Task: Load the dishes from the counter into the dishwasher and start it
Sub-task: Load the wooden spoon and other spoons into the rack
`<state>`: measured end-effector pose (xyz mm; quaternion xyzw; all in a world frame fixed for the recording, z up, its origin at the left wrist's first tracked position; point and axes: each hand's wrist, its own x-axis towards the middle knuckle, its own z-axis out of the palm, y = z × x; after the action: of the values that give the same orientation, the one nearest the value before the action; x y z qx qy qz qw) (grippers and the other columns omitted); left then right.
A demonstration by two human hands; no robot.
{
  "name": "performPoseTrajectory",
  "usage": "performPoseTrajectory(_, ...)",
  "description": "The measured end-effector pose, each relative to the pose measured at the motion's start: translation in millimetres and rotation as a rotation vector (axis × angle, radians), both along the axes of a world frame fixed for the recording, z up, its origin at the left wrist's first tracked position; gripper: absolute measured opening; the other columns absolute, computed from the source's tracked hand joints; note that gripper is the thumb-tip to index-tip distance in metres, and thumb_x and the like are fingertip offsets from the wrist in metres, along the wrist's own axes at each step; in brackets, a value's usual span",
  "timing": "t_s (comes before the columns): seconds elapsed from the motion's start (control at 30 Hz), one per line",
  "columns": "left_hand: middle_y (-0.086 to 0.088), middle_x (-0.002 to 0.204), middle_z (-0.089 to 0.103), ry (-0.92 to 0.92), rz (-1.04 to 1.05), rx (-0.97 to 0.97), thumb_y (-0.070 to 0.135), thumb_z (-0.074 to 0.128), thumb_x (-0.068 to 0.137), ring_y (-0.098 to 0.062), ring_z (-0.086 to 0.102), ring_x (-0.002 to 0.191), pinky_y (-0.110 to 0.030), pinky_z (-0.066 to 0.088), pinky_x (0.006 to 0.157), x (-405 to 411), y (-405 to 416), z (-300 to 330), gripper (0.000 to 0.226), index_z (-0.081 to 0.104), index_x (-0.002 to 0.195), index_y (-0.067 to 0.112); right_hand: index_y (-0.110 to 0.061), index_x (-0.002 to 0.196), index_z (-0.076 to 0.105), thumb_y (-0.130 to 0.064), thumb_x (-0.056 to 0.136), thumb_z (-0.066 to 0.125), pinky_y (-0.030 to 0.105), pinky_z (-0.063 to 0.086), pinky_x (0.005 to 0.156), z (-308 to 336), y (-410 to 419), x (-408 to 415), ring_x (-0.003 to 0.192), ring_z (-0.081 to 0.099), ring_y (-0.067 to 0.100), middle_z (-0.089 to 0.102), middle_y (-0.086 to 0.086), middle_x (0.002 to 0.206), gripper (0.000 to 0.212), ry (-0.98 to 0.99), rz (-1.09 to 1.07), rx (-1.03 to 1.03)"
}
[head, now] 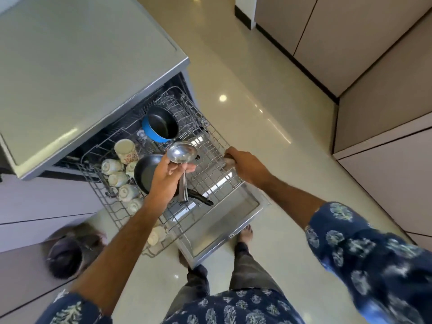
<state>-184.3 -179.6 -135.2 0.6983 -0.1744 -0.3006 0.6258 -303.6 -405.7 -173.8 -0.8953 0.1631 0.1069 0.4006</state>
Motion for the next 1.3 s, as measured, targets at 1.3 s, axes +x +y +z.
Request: performPoseTrajectory(1.3, 0.01, 0.116, 0.058, -0.268, -0.077, 0.633, 0.015, 0.061, 0.096, -0.008, 0.053, 0.113, -0.046, 0.044, 0.102, -40.8, -17.1, -45.9, 0.017, 0.065, 0.11, 0.025, -0.023, 0.103, 0.057, -0.024, 0.1, 0.047, 0.029, 0.048, 0.059, 44.8, -58.0, 58.2, 0.066, 0.06, 0.021, 0.066, 0.002, 0.082, 0.011, 0.023, 0.064, -0.278)
